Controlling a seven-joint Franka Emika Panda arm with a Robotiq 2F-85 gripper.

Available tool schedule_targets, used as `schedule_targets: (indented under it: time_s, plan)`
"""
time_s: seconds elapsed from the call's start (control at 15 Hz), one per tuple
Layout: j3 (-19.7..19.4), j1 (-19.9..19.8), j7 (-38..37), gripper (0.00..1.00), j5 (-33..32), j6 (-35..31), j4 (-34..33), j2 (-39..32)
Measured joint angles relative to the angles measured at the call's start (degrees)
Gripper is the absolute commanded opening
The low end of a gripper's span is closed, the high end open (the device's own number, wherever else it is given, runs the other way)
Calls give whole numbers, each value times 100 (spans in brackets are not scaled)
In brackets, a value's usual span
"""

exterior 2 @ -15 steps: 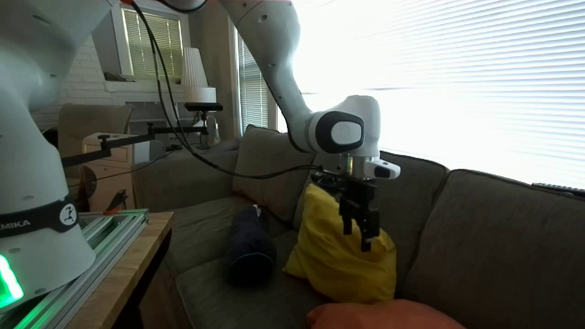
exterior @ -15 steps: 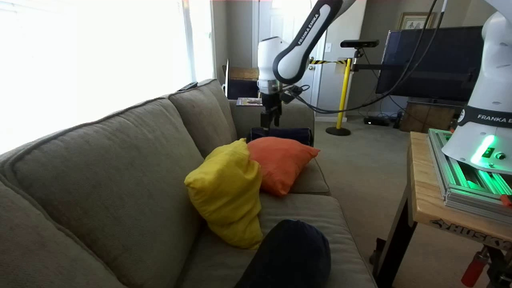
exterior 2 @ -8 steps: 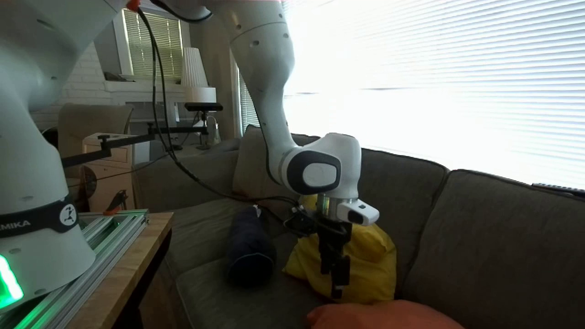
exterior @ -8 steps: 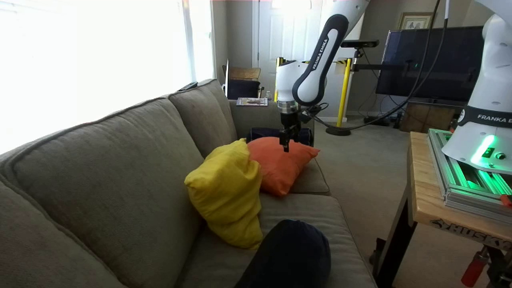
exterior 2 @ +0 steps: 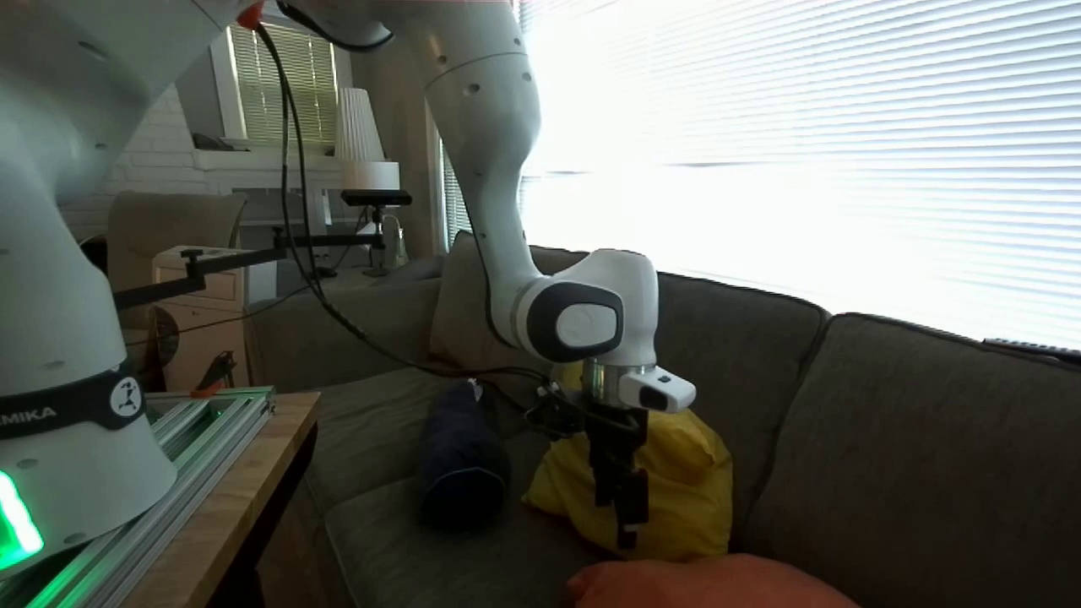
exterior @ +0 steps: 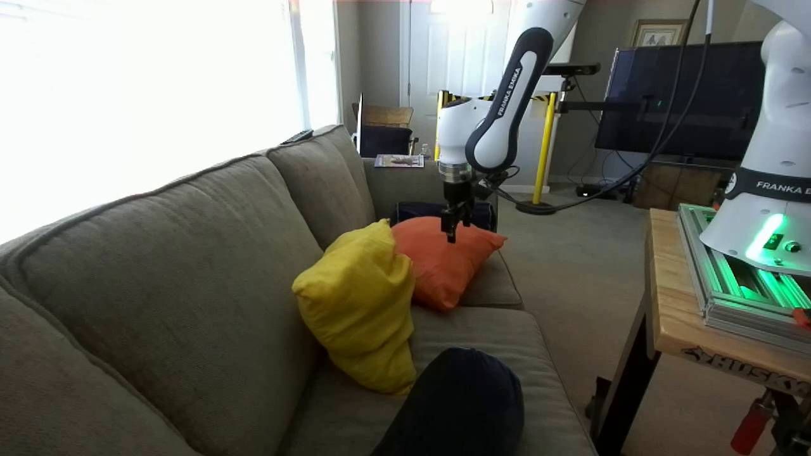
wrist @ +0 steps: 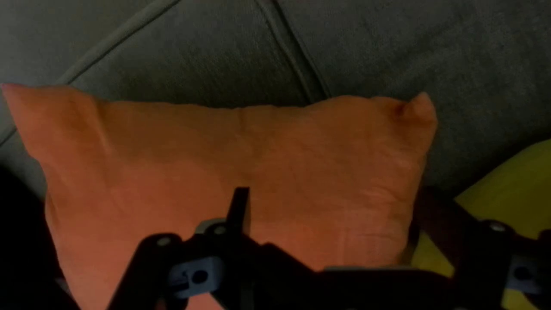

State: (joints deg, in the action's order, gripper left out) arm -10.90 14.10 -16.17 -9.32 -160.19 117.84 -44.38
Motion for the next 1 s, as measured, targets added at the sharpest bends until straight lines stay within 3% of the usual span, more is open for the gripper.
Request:
schedule_targets:
  time_s: [0.33,0.47,0.6,1.0]
  plan:
    - [-1453,1175,-584,100,-259,-905,30,-395]
    - [-1883,1387,-889,100,-145,-1370,34,-735]
    - [-1996,1361,-1079,100,288,-1763,28,-1045]
    - [-1743,849,-1091,100,1821,-2949,-214,-1708]
